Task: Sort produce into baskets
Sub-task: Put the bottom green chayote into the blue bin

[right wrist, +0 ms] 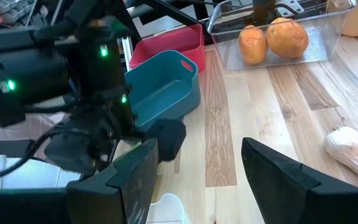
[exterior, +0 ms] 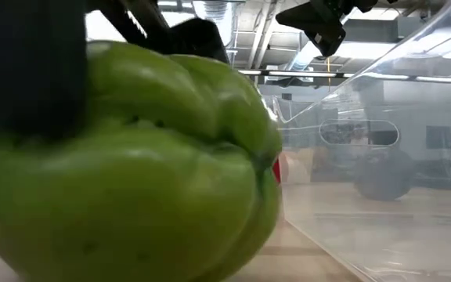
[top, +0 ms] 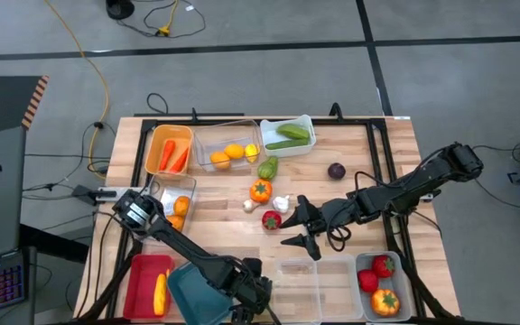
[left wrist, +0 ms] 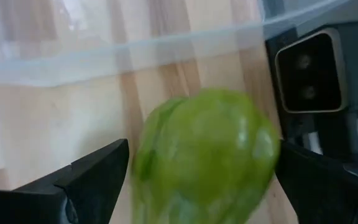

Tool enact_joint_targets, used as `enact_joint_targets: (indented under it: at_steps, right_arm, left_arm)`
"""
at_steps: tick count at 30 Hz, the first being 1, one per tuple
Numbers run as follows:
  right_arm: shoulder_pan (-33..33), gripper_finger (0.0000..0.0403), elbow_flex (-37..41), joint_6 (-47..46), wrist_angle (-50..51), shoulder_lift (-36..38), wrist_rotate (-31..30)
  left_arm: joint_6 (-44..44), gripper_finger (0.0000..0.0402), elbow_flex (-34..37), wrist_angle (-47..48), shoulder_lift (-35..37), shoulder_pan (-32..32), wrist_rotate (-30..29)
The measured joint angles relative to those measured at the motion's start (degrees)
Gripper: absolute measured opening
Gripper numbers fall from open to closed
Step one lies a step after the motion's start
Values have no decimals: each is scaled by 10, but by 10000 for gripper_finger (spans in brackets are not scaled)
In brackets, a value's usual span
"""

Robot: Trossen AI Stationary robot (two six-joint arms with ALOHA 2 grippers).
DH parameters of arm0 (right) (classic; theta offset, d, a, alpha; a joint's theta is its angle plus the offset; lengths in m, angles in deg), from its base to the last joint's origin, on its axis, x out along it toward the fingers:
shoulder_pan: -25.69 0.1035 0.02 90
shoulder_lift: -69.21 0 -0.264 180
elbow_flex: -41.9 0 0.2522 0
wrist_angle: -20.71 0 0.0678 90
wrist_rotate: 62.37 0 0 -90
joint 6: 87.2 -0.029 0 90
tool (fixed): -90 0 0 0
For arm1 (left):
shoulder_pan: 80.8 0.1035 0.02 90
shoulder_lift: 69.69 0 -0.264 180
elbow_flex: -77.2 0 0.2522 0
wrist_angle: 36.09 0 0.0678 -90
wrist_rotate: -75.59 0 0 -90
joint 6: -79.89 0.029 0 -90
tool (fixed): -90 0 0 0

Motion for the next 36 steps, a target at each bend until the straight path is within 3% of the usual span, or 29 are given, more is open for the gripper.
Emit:
enact_joint_targets:
  at_steps: [6, 13, 16, 28, 36]
  right_arm:
    - [0, 260, 0, 0, 4, 0, 0]
    - [0, 260, 0, 0, 3, 0, 0]
    - [0, 260, 0, 0, 3, 0, 0]
    - [0, 260, 0, 0, 2, 0, 0]
    - [0, 260, 0, 0, 3, 0, 0]
  left_arm:
    - [1, 369, 0, 8, -5, 3, -11]
    - [12, 312, 0, 11, -5, 3, -6]
    - [12, 309, -11, 30, -6, 3, 4]
    - [64, 324, -188, 259, -5, 4, -29]
    - [-5, 323, -245, 429, -4, -30, -27]
